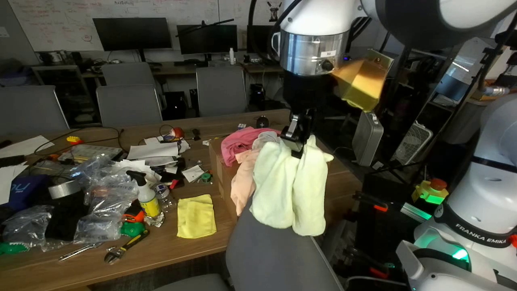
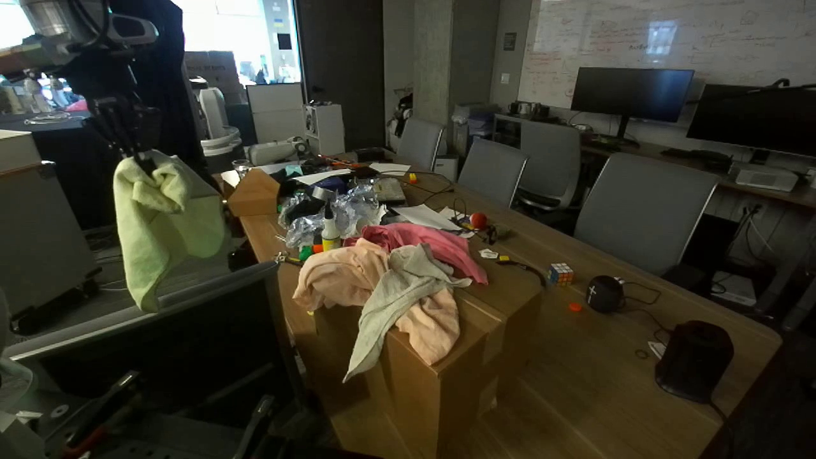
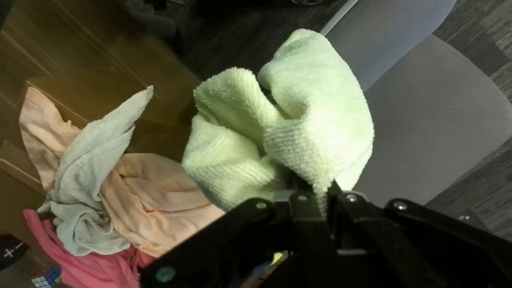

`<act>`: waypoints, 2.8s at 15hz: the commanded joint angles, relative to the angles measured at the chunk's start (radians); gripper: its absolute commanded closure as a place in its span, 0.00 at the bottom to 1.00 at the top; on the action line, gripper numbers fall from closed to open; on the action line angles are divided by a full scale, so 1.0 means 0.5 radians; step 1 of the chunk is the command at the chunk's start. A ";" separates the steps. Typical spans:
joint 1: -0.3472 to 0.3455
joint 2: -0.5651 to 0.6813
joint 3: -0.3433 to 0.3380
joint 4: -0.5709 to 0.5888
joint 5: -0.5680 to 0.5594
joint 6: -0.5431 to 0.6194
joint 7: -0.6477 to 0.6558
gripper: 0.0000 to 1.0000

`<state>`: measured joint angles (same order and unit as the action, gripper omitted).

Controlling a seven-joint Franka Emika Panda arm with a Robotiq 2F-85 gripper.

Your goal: Put the green and white towel and peach shirt on the backrest of the chair

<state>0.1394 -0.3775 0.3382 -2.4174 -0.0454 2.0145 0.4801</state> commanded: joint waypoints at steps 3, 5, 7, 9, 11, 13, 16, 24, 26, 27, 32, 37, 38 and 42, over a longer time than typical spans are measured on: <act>0.103 0.083 0.036 0.102 -0.090 -0.148 -0.155 0.96; 0.129 0.109 0.035 0.098 -0.105 -0.206 -0.222 0.96; 0.146 0.137 0.046 0.096 -0.135 -0.229 -0.239 0.96; 0.160 0.182 0.066 0.109 -0.183 -0.239 -0.229 0.96; 0.178 0.234 0.078 0.137 -0.209 -0.237 -0.221 0.96; 0.193 0.298 0.083 0.172 -0.204 -0.252 -0.228 0.96; 0.204 0.390 0.081 0.183 -0.230 -0.221 -0.211 0.96; 0.145 0.717 -0.091 0.261 -0.145 -0.163 -0.186 0.96; 0.137 0.788 -0.147 0.288 -0.095 -0.134 -0.187 0.96; 0.134 0.823 -0.170 0.306 -0.074 -0.124 -0.180 0.96; 0.140 0.984 -0.250 0.373 0.038 -0.129 -0.136 0.96; 0.137 1.072 -0.294 0.404 0.048 -0.105 -0.069 0.96; 0.126 1.080 -0.311 0.405 0.063 -0.110 -0.064 0.96; 0.111 1.100 -0.378 0.388 0.061 -0.081 -0.005 0.96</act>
<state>0.2003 0.1596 0.1704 -2.2362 -0.0263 1.9602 0.4490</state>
